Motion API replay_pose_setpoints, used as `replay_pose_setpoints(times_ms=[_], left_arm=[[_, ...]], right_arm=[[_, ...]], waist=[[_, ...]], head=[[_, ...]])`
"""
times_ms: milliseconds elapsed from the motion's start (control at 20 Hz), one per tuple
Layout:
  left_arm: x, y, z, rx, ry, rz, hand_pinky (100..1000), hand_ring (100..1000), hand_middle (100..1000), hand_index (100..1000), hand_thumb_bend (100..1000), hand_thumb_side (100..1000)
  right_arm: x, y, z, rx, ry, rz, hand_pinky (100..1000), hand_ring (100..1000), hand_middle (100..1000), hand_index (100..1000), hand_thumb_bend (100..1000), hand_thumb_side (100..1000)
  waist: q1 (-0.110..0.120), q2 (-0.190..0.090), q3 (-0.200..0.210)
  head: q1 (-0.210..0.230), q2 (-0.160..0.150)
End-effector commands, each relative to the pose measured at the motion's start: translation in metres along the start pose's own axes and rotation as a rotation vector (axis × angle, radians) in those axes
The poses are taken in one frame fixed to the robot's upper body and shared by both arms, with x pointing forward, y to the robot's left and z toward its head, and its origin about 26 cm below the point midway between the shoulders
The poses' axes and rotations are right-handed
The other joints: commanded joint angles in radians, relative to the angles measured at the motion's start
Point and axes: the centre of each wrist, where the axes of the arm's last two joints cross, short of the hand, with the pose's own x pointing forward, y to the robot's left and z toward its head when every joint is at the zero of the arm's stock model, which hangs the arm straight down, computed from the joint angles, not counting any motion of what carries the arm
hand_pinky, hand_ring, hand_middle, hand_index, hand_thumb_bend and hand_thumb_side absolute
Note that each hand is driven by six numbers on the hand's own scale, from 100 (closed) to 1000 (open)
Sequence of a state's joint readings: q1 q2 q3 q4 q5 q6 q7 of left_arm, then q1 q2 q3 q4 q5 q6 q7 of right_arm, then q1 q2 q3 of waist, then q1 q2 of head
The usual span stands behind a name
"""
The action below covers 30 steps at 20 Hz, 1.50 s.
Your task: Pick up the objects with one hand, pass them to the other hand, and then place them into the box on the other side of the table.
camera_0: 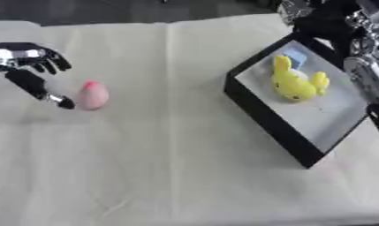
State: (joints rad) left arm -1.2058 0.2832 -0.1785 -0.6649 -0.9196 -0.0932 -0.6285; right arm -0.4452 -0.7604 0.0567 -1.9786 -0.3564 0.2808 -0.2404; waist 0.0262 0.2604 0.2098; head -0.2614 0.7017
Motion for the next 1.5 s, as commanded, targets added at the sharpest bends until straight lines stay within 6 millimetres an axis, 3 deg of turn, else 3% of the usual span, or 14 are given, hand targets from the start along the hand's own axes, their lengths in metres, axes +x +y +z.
replay_pose_setpoints(times_ms=[50,550,950,1100,1200,1250,1400,1500], left_arm=[[0.005,0.004,-0.002,0.048,0.026,-0.027,887,831,803,874,761,309],[0.028,-0.007,-0.016,0.126,0.021,0.016,872,808,783,836,641,255],[0.036,-0.019,-0.025,0.122,0.052,0.049,869,808,780,791,438,241],[0.034,-0.021,-0.025,0.095,0.057,0.046,862,804,769,738,314,182],[0.034,-0.021,-0.025,0.08,0.062,0.045,823,769,732,705,207,167],[0.034,-0.021,-0.025,0.079,0.064,0.045,820,766,730,702,203,167],[0.036,-0.017,-0.022,0.099,0.063,0.049,695,676,642,658,106,159],[0.04,-0.009,-0.018,0.145,0.056,0.027,634,624,592,638,100,141]], right_arm=[[0.008,-0.003,-0.003,-0.003,-0.025,0.009,996,945,931,1000,132,114],[0.008,-0.001,-0.004,0.005,-0.023,-0.002,997,943,928,1000,127,117],[0.008,0.0,-0.006,0.007,-0.024,-0.011,997,942,928,1000,126,115],[0.007,-0.001,-0.005,0.001,-0.021,-0.01,998,942,928,1000,124,117],[0.007,-0.001,-0.005,-0.001,-0.019,-0.011,998,942,928,1000,124,118],[0.007,-0.001,-0.005,-0.002,-0.018,-0.011,998,942,928,1000,124,117],[0.008,-0.002,-0.006,-0.003,-0.021,-0.011,998,943,927,1000,125,119],[0.009,-0.002,-0.005,-0.003,-0.025,-0.011,998,945,926,1000,122,111]], waist=[[-0.002,-0.031,-0.001],[-0.004,-0.028,-0.006],[-0.005,-0.026,-0.013],[-0.004,-0.026,-0.013],[-0.004,-0.027,-0.013],[-0.004,-0.027,-0.013],[-0.005,-0.029,-0.011],[-0.006,-0.03,-0.009]], head=[[0.004,-0.006],[0.011,-0.009],[0.015,-0.009],[0.013,-0.007],[0.013,-0.007],[0.013,-0.007],[0.013,-0.007],[0.011,-0.006]])
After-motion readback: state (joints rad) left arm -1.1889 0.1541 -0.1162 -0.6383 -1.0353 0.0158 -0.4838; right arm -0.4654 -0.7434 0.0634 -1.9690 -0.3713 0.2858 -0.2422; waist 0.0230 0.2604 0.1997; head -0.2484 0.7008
